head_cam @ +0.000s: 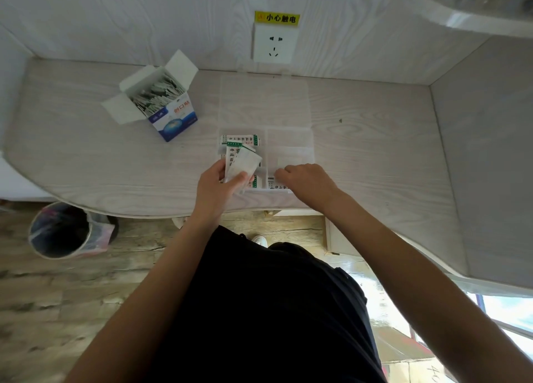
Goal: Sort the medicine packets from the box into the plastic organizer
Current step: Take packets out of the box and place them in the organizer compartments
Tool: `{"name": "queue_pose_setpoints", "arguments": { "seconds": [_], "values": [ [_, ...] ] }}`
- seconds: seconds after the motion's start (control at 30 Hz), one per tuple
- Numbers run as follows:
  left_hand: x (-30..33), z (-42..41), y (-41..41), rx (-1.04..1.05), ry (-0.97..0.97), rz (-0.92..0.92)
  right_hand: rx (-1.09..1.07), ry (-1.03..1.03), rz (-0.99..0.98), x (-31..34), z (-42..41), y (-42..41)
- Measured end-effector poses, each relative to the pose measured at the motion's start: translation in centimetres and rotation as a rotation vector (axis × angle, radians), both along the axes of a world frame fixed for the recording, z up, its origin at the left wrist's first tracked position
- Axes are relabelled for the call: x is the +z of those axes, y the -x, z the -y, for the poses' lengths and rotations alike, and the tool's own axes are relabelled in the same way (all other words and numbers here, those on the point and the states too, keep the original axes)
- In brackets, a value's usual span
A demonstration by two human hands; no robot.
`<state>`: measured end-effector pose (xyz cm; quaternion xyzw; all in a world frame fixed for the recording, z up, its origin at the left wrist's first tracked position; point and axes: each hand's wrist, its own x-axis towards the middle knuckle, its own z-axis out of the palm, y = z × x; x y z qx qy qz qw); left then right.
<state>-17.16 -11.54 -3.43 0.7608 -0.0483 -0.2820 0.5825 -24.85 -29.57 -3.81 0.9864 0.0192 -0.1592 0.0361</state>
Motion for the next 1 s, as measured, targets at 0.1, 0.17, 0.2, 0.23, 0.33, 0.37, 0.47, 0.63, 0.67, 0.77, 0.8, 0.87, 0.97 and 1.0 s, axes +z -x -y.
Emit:
{"name": "queue_pose_setpoints", "arguments": {
  "seconds": [0.1,0.17,0.2,0.23,0.33,0.37,0.47,0.63,0.67,0.77,0.8,0.87,0.97,1.0],
  "values": [
    [0.1,0.1,0.1,-0.002,-0.005,0.02,0.029,-0.021,0.09,-0.2,-0.3,-0.5],
    [0.2,0.1,0.1,-0.01,-0.008,0.03,0.069,-0.02,0.183,-0.4,-0.3,-0.5],
    [0.2,0.1,0.0,-0.018,-0.019,0.04,0.075,-0.036,0.187,-0.5,-0.3,-0.3],
    [0.1,0.0,-0.1,-0.025,-0.033,0.047,0.072,-0.058,0.185,-0.6,-0.5,-0.2],
    [-0.2,-0.1,0.0,-0.03,-0.043,0.027,0.051,-0.135,0.22,-1.4,-0.8,0.1],
    [-0.2,0.0,0.0,-0.033,-0.047,0.024,0.043,-0.187,0.247,-1.8,-1.0,0.1],
    [0.0,-0.1,0.2,-0.043,-0.029,0.013,-0.114,-0.413,0.34,-1.5,-1.4,0.0],
    [0.4,0.0,0.7,-0.101,0.02,-0.049,-0.859,-1.239,0.354,1.3,-3.2,0.1],
    [0.5,0.1,0.8,-0.131,0.029,-0.058,-0.896,-1.292,0.318,1.3,-3.4,0.1],
    [0.6,0.6,1.1,-0.203,0.033,-0.065,-0.954,-1.322,0.284,1.1,-3.8,0.2],
    [0.6,0.7,1.1,-0.193,0.038,-0.09,-0.978,-1.338,0.305,1.0,-3.7,0.3],
    [0.4,0.9,1.0,-0.164,0.038,-0.107,-1.002,-1.372,0.337,1.1,-3.6,0.5],
    [0.3,1.0,0.7,-0.16,-0.002,-0.057,-0.989,-1.416,0.339,1.2,-3.4,0.6],
    [0.3,1.1,0.6,-0.154,-0.004,-0.058,-0.983,-1.421,0.336,1.2,-3.4,0.6]
  ]
}}
